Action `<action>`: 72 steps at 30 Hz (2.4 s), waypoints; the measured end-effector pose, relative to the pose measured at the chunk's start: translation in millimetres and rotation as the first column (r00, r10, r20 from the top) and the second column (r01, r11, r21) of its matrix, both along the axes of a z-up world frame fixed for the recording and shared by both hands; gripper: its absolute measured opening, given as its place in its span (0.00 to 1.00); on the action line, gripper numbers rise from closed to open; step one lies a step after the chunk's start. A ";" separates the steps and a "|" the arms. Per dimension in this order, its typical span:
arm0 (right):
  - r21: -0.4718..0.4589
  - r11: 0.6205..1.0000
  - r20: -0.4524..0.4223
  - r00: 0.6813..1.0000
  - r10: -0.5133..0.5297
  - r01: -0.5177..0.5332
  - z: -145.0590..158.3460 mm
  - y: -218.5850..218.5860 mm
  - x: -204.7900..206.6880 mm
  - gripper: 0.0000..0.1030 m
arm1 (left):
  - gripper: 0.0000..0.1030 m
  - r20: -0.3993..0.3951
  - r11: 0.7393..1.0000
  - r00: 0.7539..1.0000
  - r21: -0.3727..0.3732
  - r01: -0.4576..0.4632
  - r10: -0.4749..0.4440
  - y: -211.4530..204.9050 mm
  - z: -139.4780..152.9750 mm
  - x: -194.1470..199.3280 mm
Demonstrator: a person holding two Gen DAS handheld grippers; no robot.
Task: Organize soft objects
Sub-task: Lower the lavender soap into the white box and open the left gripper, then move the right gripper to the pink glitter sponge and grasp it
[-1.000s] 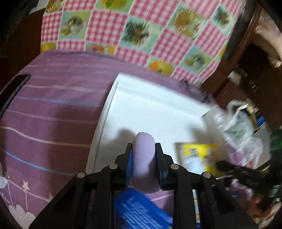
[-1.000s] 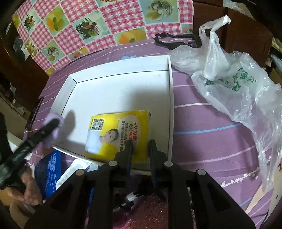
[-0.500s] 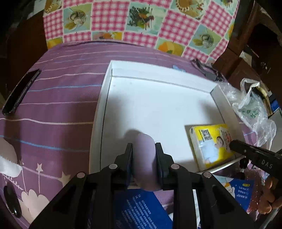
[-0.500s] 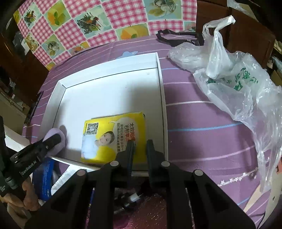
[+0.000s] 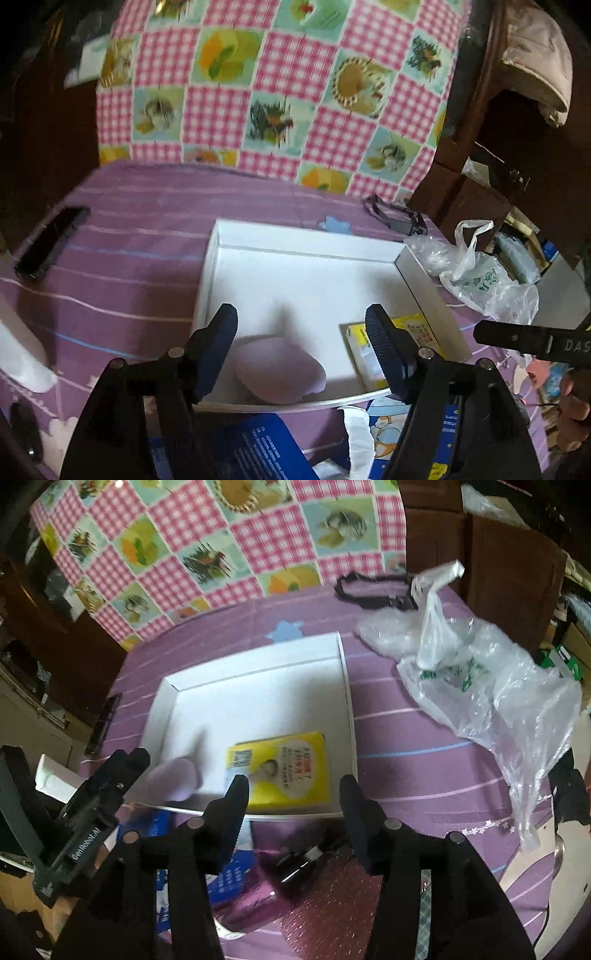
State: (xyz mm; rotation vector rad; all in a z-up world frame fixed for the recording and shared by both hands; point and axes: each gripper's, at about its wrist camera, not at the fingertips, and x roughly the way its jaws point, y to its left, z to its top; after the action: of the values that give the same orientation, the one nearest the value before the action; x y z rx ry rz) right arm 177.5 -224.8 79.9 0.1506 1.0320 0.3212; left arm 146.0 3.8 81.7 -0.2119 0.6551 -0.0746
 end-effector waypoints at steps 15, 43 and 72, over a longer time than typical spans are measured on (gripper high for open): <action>0.220 0.975 0.288 0.953 -0.091 0.026 15.4 -23.8 -66.3 0.51 | 0.79 -0.002 0.988 0.999 0.146 -0.049 0.049 -5.5 14.2 -64.9; -0.038 0.991 0.267 0.955 0.132 -0.127 -67.7 -39.6 -150.0 0.70 | 1.00 0.059 0.997 0.996 0.047 0.067 -0.069 -39.1 0.4 -131.8; -0.087 0.977 0.138 0.969 0.204 -0.193 -86.6 -20.3 -146.2 1.00 | 0.65 0.015 0.950 0.962 0.163 0.267 -0.273 -79.5 -6.1 -145.2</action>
State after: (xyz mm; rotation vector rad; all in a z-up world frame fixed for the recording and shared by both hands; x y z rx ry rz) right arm 31.3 -245.1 -6.7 -0.0428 0.9127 0.4688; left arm 0.9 -75.7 75.6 0.0356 0.6467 -0.2881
